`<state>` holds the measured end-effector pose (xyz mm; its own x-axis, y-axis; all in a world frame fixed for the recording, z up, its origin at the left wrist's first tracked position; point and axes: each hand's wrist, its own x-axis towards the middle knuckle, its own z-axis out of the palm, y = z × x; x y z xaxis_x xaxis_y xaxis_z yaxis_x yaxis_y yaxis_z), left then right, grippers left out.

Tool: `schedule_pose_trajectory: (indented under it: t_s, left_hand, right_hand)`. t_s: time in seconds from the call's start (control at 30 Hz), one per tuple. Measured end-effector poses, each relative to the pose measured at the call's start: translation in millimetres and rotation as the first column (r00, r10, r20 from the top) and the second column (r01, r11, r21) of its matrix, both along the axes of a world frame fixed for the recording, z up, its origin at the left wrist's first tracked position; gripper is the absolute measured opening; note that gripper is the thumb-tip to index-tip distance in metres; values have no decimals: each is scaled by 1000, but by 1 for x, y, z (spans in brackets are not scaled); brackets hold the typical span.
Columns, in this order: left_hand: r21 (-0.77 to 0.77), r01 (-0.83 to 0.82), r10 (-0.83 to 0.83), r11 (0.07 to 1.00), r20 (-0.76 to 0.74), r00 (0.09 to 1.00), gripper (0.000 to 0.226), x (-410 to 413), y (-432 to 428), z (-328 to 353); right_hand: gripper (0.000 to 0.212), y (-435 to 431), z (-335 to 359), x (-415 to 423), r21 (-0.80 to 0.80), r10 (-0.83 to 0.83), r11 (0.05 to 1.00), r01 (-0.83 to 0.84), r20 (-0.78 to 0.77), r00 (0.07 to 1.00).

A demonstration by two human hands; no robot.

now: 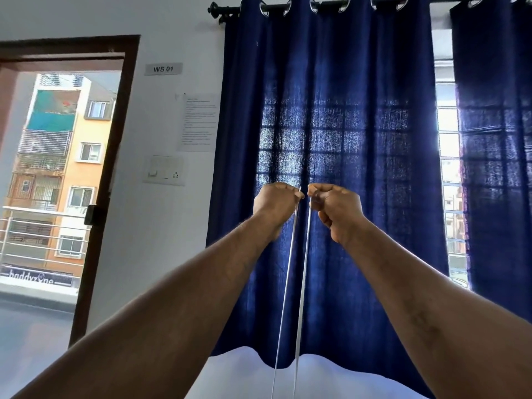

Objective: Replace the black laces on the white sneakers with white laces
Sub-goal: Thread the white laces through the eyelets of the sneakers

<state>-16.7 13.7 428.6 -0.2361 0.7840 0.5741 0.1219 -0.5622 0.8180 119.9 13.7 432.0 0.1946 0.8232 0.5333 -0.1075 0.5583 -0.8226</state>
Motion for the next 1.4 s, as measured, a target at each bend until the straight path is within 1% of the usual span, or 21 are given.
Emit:
schedule_pose_trajectory:
  t_s: [0.13,0.23,0.3,0.37,0.43,0.5,0.6,0.67,0.73,0.8,0.93,1.0,1.1,1.17,1.23,1.3,1.33,1.4]
  left_hand:
    - [11,-9,8,1000,8,1000,11,0,-1,-5]
    - [25,-30,31,999,-65,997,9,-1,-2,-30]
    - [-7,0,0,1000,-87,996,8,-2,-2,-58]
    - [-60,42,-47,997,-77,996,7,-5,-2,-90]
    - [-122,91,-101,988,-72,992,12,-7,-2,-124]
    - [-182,133,-148,974,-75,986,15,-11,-2,-161]
    - [-274,145,-176,951,-91,980,23,-13,-1,-216]
    - [-324,152,-184,934,-71,980,22,-12,2,-253]
    - [-362,216,-240,907,-22,970,14,-8,4,-290]
    - [-396,281,-291,874,38,956,11,-4,8,-328]
    - [-479,343,-281,808,198,939,25,-8,15,-403]
    - [-511,341,-259,789,226,939,27,-14,17,-436]
    - [-550,291,-224,783,187,956,24,-24,19,-476]
    - [-557,239,-184,795,153,971,25,-31,19,-493]
    - [-567,176,-136,804,112,984,32,-37,18,-503]
    - [-582,107,-113,806,25,993,38,-41,17,-512]
    - [-589,62,-112,806,-49,993,33,-41,17,-515]
    - [-594,-14,-124,804,-191,974,15,-42,16,-524]
  right_hand:
    - [14,-2,-6,2,21,-29,999,28,20,999]
    - [16,-4,-28,7,44,-53,998,50,87,995]
    - [14,-5,-57,11,30,-57,998,53,129,990]
    - [7,-7,-93,13,5,-42,999,42,187,981]
    - [5,-8,-134,16,-28,-18,999,26,258,966]
    - [11,-7,-177,20,-77,-5,997,30,312,950]
    - [21,-2,-237,25,-143,19,989,34,351,936]
    - [16,1,-274,25,-190,42,981,32,372,927]
    - [10,4,-309,23,-235,77,972,11,363,929]
    - [6,8,-344,22,-272,95,962,1,338,936]
    - [4,12,-411,17,-362,106,932,-3,264,959]
    - [5,14,-441,17,-409,112,913,-13,220,969]
    - [5,14,-479,15,-471,163,879,-75,149,975]
    - [7,13,-502,16,-496,160,866,-71,139,977]
    - [10,10,-520,16,-519,159,852,-73,123,980]
    - [13,7,-533,17,-536,148,841,-77,90,985]
    - [13,6,-537,16,-536,142,841,-75,85,986]
    - [14,3,-544,16,-534,134,843,-67,88,987]
